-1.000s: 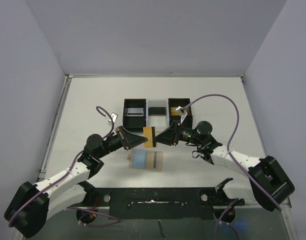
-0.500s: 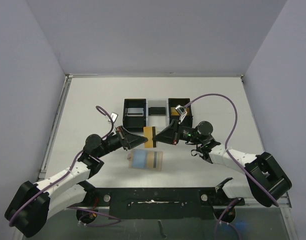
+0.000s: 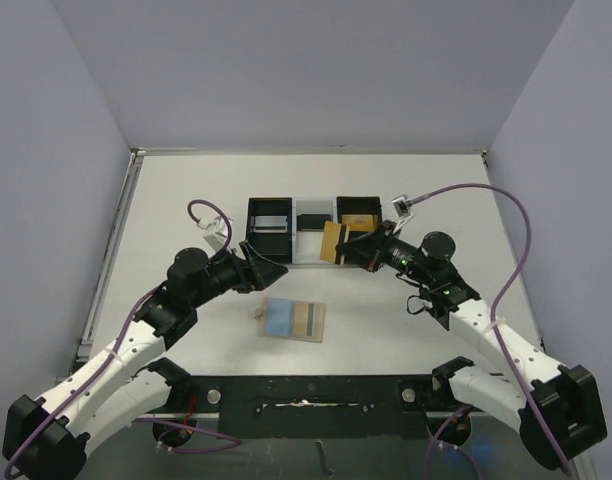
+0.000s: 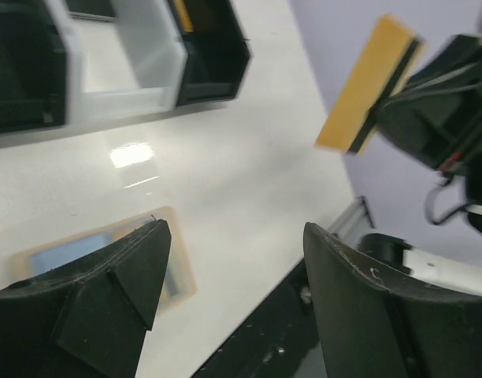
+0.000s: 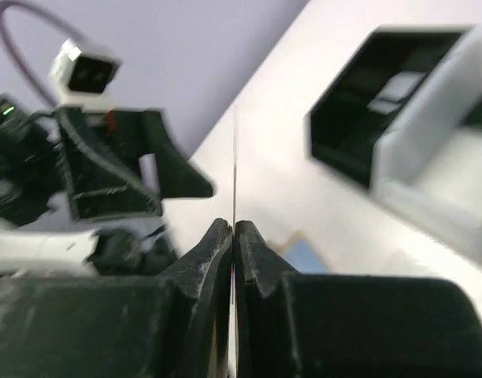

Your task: Take the credit cards out of the card holder

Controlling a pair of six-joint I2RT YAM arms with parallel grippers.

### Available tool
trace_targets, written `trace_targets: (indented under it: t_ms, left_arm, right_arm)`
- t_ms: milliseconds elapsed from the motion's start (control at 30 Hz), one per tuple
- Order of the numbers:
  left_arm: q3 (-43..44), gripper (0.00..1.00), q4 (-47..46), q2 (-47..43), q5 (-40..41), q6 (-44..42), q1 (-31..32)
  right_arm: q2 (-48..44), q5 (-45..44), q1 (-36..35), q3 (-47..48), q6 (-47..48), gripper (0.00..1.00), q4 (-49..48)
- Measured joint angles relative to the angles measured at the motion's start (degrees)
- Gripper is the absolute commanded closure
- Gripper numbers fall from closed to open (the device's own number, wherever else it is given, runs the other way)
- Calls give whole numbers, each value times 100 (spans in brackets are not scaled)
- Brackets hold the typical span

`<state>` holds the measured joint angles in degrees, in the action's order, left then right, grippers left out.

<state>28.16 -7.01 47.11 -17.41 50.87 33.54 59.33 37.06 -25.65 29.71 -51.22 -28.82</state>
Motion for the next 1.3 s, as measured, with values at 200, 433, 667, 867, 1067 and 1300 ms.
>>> trace_targets:
  t_ms: [200, 433, 667, 867, 1067, 1300]
  left_arm:
    - [820, 28, 1882, 4, 1158, -1034, -66]
    - [1134, 25, 2929, 352, 1685, -1843, -874]
    - [1185, 25, 3213, 568, 1244, -2481, -2304]
    - [1185, 25, 3141, 616, 748, -2780, -2400]
    - [1185, 24, 3049, 573, 595, -2874, -2400]
    - [1185, 24, 2975, 485, 555, -2914, -2400]
  right_arm:
    - [-837, -2006, 125, 581, 2382, 100, 1764]
    - [-210, -3324, 120, 1224, 5056, 100, 3128]
    - [1019, -3552, 120, 2059, 7108, 100, 3995]
    - [1829, -3318, 138, 2540, 8352, 100, 4223]
    - [2702, -3045, 173, 2927, 9243, 100, 4216]
    - [3373, -3084, 260, 3021, 9951, 100, 4070]
